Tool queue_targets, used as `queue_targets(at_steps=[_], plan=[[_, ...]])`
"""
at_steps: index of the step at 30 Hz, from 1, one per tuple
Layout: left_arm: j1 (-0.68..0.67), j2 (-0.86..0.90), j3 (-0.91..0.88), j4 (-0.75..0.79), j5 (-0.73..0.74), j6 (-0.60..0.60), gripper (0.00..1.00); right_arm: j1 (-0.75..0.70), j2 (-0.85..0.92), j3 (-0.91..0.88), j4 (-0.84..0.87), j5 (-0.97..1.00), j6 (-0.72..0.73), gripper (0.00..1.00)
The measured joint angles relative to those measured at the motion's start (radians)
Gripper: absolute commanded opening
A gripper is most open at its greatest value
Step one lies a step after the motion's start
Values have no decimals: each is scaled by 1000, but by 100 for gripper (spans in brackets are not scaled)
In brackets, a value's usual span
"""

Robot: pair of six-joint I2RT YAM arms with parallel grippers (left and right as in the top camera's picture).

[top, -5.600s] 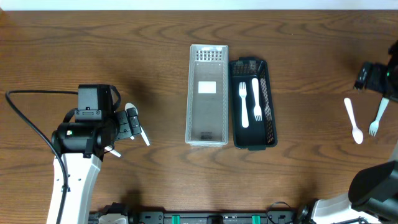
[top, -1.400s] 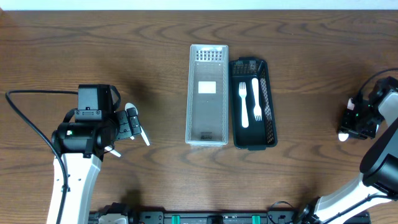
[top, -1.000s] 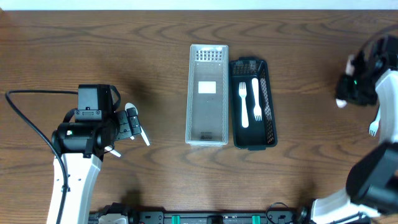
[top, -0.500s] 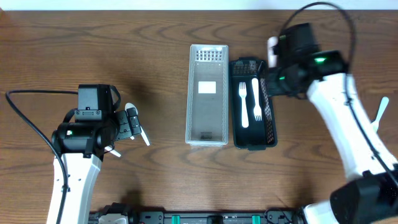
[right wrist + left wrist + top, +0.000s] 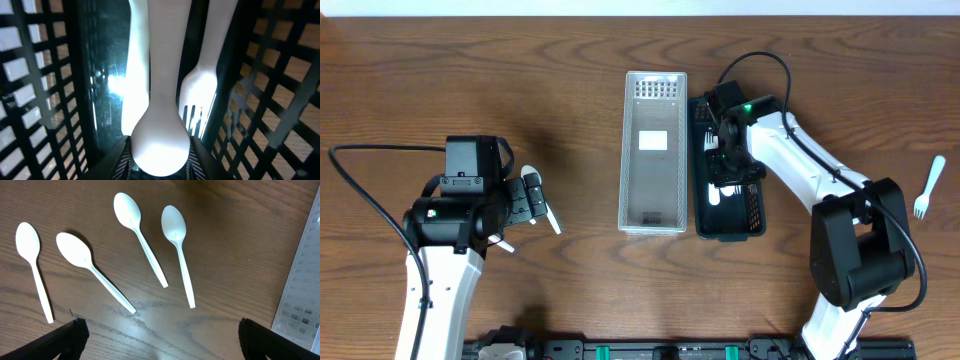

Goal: Pack container
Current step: 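Carry the spoon into the dark green basket and release it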

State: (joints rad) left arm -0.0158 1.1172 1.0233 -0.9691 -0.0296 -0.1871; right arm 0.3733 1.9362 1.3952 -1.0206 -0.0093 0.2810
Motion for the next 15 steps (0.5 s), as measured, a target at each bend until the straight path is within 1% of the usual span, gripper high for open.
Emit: queue_targets(at_steps=[3, 4, 7, 8, 9, 11, 15], plan=[[0, 0, 0, 0, 0, 0, 98, 3, 0, 1, 0, -1, 0, 33], [0, 0, 0, 0, 0, 0, 98, 3, 0, 8, -12, -1, 0, 37], [0, 0, 0, 0, 0, 0, 98, 3, 0, 50, -62, 0, 4, 58], [0, 0, 0, 0, 0, 0, 98, 3, -2, 75, -83, 0, 0, 59], [0, 0, 0, 0, 0, 0, 98, 3, -5, 110, -112, 0, -10, 67], [0, 0, 0, 0, 0, 0, 98, 2, -20, 163, -143, 2, -14, 79], [0, 0, 0, 0, 0, 0, 98, -12, -95, 267, -188, 0, -45, 80]])
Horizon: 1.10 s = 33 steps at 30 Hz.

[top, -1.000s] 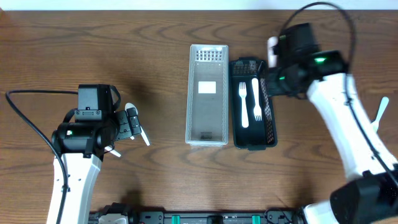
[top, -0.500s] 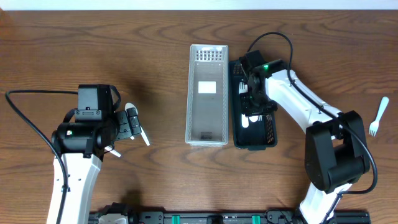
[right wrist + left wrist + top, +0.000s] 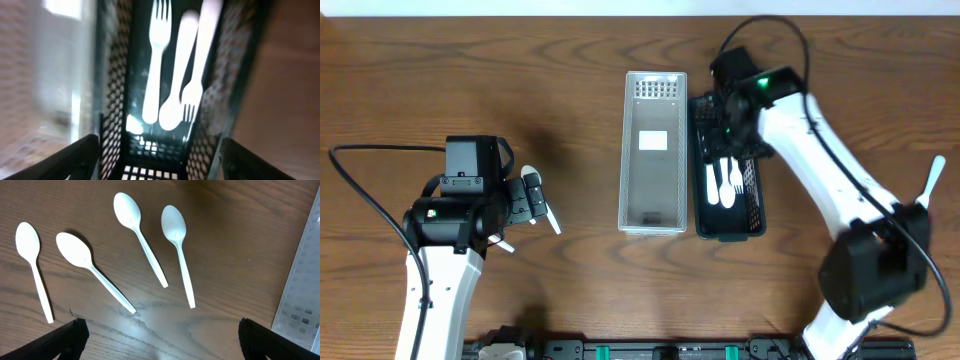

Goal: Pack container
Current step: 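Carry the spoon into the dark green basket and release it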

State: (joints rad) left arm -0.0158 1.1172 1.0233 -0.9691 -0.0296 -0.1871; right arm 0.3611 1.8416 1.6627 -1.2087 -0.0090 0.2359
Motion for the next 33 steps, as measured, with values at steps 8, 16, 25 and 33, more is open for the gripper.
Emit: queue_targets(at_steps=[8, 16, 25, 33], plan=[[0, 0, 0, 0, 0, 0, 98, -154, -166, 41, -52, 2, -14, 71], [0, 0, 0, 0, 0, 0, 98, -269, -163, -143, -25, 9, -18, 51], [0, 0, 0, 0, 0, 0, 98, -268, -150, -424, 74, 2, -16, 50], [0, 0, 0, 0, 0, 0, 98, -268, -150, -445, 85, -56, -40, 52]])
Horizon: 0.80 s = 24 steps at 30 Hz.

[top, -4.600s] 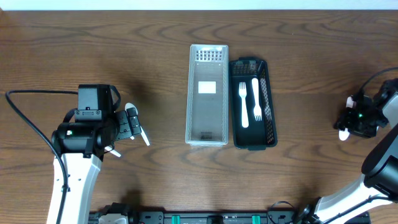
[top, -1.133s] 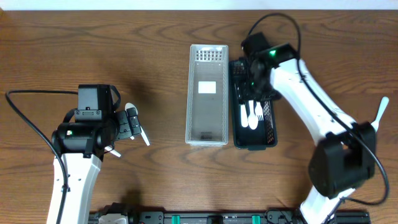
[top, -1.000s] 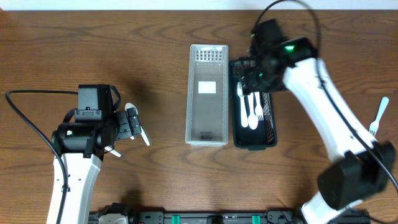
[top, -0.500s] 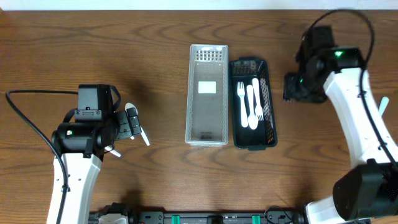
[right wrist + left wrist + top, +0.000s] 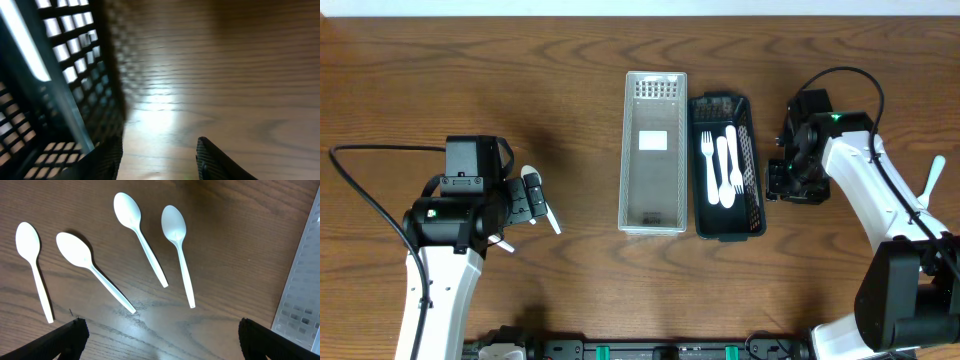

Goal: Pack container
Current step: 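Carry the spoon into the dark green basket and release it, then move the right gripper to the last white fork and grasp it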

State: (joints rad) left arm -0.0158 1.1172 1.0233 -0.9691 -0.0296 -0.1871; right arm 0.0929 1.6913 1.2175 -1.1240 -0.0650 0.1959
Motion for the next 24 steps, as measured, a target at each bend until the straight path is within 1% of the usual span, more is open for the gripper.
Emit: queue_targets(at_steps=[5, 13, 17, 23, 24], plan=[[0, 0, 0, 0, 0, 0, 98, 0, 0, 0, 0, -69, -30, 55], [0, 0, 0, 0, 0, 0, 98, 0, 0, 0, 7, -103, -48, 58], [0, 0, 0, 0, 0, 0, 98, 0, 0, 0, 12, -93, -47, 63], [0, 0, 0, 0, 0, 0, 98, -10, 0, 6, 14, 8, -7, 74], [0, 0, 0, 0, 0, 0, 98, -21, 0, 16, 13, 23, 0, 77]])
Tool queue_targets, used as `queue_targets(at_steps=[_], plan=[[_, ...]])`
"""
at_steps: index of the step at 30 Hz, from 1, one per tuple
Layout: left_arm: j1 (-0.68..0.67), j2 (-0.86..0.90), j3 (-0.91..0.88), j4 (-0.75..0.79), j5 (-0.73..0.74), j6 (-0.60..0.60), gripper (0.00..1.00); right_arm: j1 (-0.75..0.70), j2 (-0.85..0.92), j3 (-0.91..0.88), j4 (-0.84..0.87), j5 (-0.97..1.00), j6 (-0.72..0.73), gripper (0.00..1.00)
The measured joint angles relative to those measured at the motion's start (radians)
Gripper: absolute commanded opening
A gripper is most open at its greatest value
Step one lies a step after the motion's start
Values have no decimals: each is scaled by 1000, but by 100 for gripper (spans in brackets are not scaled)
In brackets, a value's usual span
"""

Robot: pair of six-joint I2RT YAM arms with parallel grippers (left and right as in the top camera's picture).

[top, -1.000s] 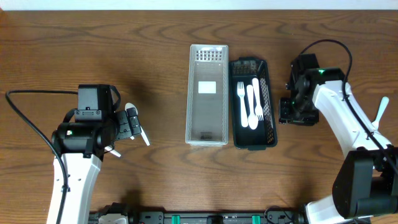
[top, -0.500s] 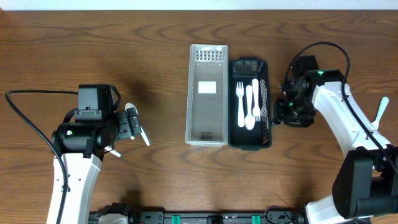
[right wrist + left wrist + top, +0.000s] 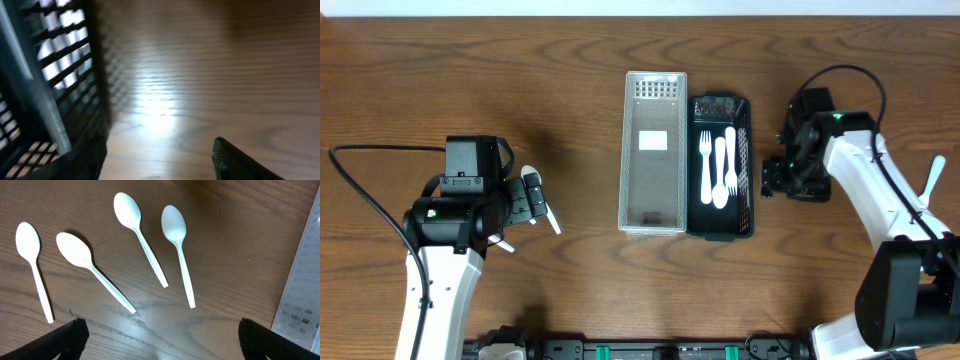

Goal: Pack container
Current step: 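Move the right gripper to the last white fork and grasp it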

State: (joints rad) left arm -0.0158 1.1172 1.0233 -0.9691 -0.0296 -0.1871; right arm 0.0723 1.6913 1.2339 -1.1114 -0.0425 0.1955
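The black mesh basket (image 3: 744, 200) holds two white forks (image 3: 705, 158) and a white spoon (image 3: 720, 170). It stands against the clear tray (image 3: 653, 205), which is empty. My right gripper (image 3: 769, 181) is open, low at the basket's right wall (image 3: 55, 100); its left finger is by the mesh. Only bare wood lies between the right gripper's (image 3: 160, 162) fingers. Several white spoons (image 3: 142, 235) lie on the table under my open left gripper (image 3: 160, 340), which hovers left of the tray's edge (image 3: 305, 280). A spoon handle (image 3: 551, 217) sticks out beneath the left gripper (image 3: 532, 197).
One more white fork (image 3: 928, 187) lies at the far right of the table, beyond the right arm. Black cables loop from both arms over the wood.
The black basket has shifted left and now touches the clear tray. My right gripper has moved a little left with it, still at the basket's right wall. The left arm has not moved.
My right gripper was low inside the black basket with a spoon between its fingers. Then it was open above the basket, the spoon lying between two forks. Later it stood outside the basket's right wall, and now the basket sits further left. The left gripper stayed over the spoons.
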Motion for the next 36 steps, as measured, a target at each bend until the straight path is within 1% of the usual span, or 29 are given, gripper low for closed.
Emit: queue_targets(at_steps=[1, 2, 6, 9, 11, 16, 19, 23, 27, 33, 36], plan=[[0, 0, 0, 0, 0, 0, 98, -14, 0, 18, -6, 9, 5, 93], [0, 0, 0, 0, 0, 0, 98, -28, 0, 36, -7, 18, 14, 99], [0, 0, 0, 0, 0, 0, 98, -122, 0, 170, -15, 39, 22, 99], [0, 0, 0, 0, 0, 0, 98, -219, 0, 277, -12, 47, 35, 99], [0, 0, 0, 0, 0, 0, 98, -287, -2, 319, -7, 62, 56, 99], [0, 0, 0, 0, 0, 0, 98, -496, -3, 341, 5, 85, 108, 99], [0, 0, 0, 0, 0, 0, 98, -620, 11, 341, 21, 91, 111, 99], [0, 0, 0, 0, 0, 0, 98, -733, 69, 342, 39, 99, 102, 99], [0, 0, 0, 0, 0, 0, 98, -778, 172, 342, 64, 88, 77, 99], [0, 0, 0, 0, 0, 0, 98, -784, 319, 341, 107, 76, 29, 99], [0, 0, 0, 0, 0, 0, 98, -784, 363, 341, 132, 73, 0, 98]])
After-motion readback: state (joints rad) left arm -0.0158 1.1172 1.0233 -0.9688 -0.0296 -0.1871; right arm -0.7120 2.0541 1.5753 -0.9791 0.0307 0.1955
